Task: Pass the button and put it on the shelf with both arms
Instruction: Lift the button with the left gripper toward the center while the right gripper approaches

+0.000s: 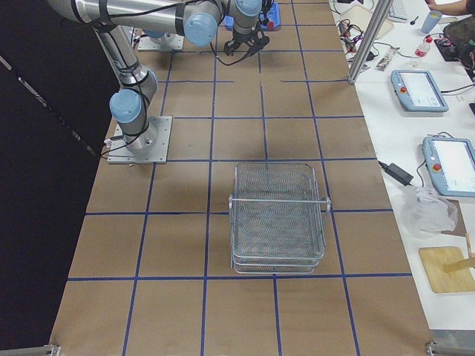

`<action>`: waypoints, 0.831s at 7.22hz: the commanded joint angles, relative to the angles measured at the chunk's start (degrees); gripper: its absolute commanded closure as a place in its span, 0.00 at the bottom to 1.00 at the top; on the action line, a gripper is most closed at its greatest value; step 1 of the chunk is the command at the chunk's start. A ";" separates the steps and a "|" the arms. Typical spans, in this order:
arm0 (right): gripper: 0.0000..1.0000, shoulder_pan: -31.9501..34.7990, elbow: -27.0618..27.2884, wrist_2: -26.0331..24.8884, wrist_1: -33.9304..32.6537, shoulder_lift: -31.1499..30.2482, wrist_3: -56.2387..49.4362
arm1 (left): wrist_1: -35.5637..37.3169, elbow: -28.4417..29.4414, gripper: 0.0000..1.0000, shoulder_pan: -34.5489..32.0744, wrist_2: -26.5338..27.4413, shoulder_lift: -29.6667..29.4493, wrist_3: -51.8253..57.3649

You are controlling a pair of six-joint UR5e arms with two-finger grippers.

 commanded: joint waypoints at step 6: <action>0.00 -0.59 1.01 8.42 -2.74 3.58 4.23 | -9.24 2.95 1.00 -17.09 -12.20 3.22 3.63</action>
